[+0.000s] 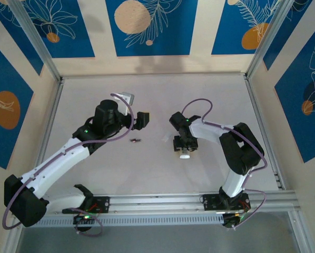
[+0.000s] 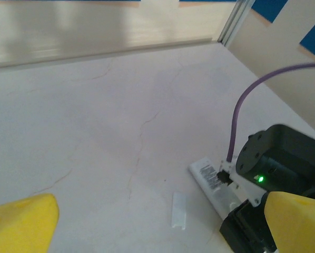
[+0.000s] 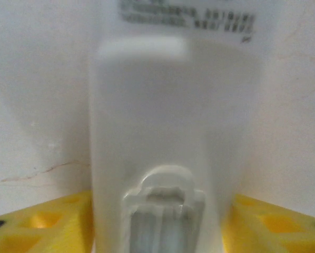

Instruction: Load the batteries into the remote control

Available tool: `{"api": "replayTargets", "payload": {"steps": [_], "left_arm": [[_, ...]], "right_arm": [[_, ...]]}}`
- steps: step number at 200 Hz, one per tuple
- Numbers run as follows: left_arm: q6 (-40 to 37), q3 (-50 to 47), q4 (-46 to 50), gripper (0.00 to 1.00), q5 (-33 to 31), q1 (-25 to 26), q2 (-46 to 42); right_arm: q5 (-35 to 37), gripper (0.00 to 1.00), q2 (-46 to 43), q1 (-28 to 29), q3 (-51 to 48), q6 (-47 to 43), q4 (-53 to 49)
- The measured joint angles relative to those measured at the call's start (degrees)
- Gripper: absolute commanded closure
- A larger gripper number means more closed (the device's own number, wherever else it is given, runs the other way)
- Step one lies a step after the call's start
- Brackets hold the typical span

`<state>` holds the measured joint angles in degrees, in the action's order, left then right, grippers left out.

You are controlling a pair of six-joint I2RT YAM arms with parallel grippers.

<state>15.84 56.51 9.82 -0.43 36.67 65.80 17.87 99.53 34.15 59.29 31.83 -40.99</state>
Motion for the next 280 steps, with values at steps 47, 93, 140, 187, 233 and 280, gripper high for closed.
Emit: {"api": "replayTargets", "payload": {"steps": [47, 93, 140, 187, 233, 280], "left_arm": [[-11.6, 11.2, 20.9, 0.19, -0.3, 0.0, 9.9], [-19.8, 18.4, 37.7, 0.46, -3.3, 0.0, 25.2], [-22.5, 21.9, 44.0, 0.57, -4.6, -1.2, 37.2], [-23.4, 23.6, 43.6, 0.57, -2.2, -3.6, 41.5], [-23.5, 25.0, 42.7, 0.58, 0.3, -5.1, 45.5], [-23.6, 25.0, 42.1, 0.71, 1.0, -5.6, 47.8]], "right_arm": [[-0.5, 0.27, -8.6, -0.8, 0.4, -2.4, 0.0], [-7.6, 0.27, -26.0, -1.3, 0.2, -4.9, 6.0], [-11.1, 0.27, -28.1, -1.3, -1.7, -5.1, 7.1], [-12.0, 0.27, -28.1, -1.3, -2.9, -5.2, 6.9], [-12.2, 0.27, -28.1, -1.3, -2.9, -5.2, 6.9], [-12.2, 0.27, -28.1, -1.3, -2.9, -5.4, 6.9]]}}
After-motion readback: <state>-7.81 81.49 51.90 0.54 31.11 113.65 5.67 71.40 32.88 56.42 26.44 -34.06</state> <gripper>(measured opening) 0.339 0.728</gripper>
